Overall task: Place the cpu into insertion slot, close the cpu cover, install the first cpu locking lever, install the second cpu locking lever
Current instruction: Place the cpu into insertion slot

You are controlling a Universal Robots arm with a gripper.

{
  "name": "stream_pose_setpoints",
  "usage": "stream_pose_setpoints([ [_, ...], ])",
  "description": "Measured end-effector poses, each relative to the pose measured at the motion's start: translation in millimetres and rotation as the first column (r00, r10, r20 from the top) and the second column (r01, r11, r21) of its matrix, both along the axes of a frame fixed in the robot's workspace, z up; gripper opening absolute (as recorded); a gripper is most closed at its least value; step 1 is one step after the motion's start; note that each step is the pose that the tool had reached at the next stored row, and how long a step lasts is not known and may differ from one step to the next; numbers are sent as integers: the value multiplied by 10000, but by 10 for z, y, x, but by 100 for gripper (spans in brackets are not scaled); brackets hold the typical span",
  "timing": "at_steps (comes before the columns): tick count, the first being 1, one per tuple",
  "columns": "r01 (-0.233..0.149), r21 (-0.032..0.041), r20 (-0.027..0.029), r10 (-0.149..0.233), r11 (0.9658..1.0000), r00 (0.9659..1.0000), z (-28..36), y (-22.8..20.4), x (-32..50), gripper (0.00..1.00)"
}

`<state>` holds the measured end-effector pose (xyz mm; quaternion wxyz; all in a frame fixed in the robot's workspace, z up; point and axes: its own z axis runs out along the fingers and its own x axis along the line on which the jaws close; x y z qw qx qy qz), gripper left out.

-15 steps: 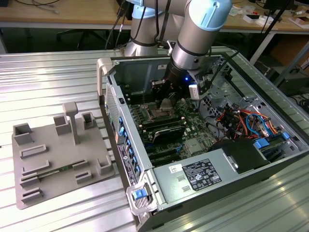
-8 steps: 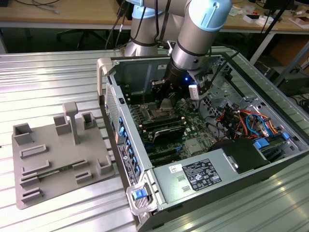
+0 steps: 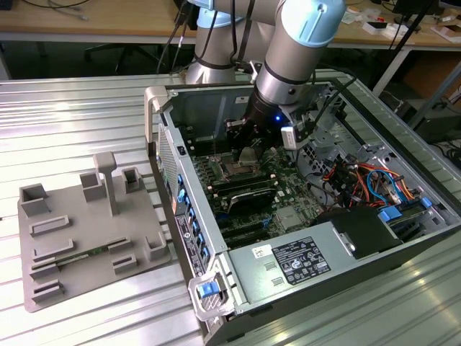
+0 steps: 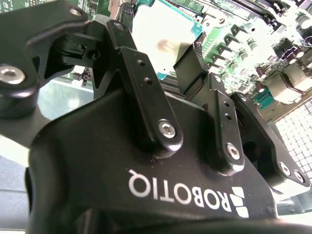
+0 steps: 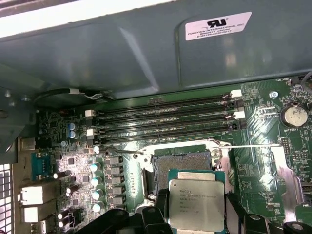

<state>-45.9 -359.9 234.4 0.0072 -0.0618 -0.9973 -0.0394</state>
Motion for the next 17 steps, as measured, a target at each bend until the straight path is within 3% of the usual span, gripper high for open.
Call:
stream_pose_setpoints([
  [17, 195, 0, 0, -195, 9998, 9998, -14, 0, 0, 55],
])
